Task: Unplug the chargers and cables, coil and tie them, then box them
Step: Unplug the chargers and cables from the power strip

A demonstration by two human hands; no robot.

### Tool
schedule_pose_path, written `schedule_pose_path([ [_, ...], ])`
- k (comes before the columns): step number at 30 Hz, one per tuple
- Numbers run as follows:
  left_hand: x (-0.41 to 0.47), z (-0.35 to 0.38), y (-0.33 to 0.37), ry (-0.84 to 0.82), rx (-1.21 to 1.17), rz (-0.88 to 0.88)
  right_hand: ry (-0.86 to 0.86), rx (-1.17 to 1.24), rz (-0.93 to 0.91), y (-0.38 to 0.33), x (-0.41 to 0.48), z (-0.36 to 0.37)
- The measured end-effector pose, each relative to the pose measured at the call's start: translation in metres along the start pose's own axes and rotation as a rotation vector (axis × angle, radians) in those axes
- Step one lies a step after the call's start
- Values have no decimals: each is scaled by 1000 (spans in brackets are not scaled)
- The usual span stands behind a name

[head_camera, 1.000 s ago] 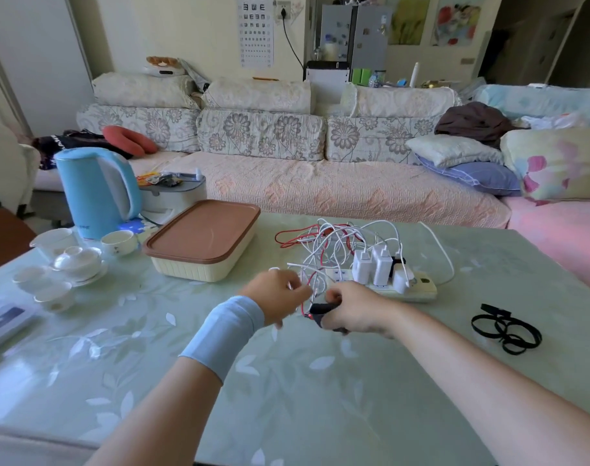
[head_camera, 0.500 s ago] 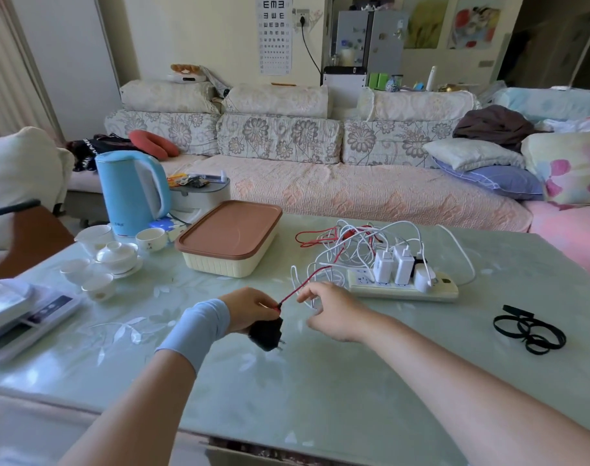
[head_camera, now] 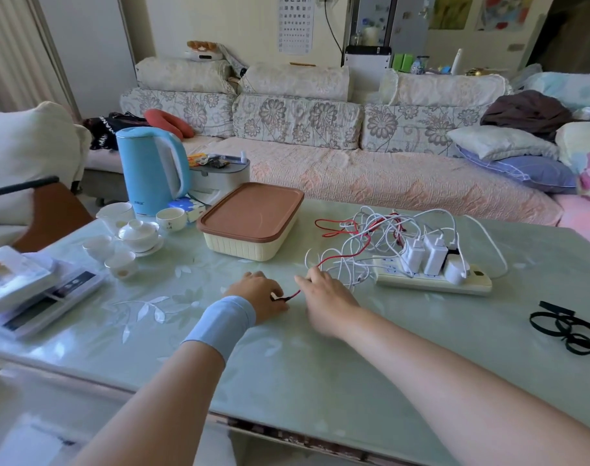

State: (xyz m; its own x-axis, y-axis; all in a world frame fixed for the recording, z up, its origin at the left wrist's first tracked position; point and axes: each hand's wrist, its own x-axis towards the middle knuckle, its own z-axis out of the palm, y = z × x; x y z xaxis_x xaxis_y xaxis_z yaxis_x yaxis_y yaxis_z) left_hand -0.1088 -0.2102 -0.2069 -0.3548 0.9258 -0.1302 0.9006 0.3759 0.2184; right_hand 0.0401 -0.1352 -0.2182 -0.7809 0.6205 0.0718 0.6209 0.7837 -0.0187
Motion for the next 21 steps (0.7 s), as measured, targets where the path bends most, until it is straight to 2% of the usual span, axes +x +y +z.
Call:
schedule_pose_path([
  [4,5,-6,-10,35,148,-37,5,-65,15,6,0,0],
  [7,9,-11,-29,38,187,-174,-8,25,37,14,1,-5],
  [9,9,-12,-32,-3,184,-174,-37,132,24,20,-1,-9],
  [11,8,-13,-23,4,179,-122,-22,224,12,29,-5,-14],
  [13,8,-17,-2,90,120,-62,49,279,11,40,-11,-22],
  [17,18,-20,53,348,-115,144,251,317,74,71,-26,-39],
  [21,29,-15,121,411,-342,345,410,272,195,123,-42,-50],
])
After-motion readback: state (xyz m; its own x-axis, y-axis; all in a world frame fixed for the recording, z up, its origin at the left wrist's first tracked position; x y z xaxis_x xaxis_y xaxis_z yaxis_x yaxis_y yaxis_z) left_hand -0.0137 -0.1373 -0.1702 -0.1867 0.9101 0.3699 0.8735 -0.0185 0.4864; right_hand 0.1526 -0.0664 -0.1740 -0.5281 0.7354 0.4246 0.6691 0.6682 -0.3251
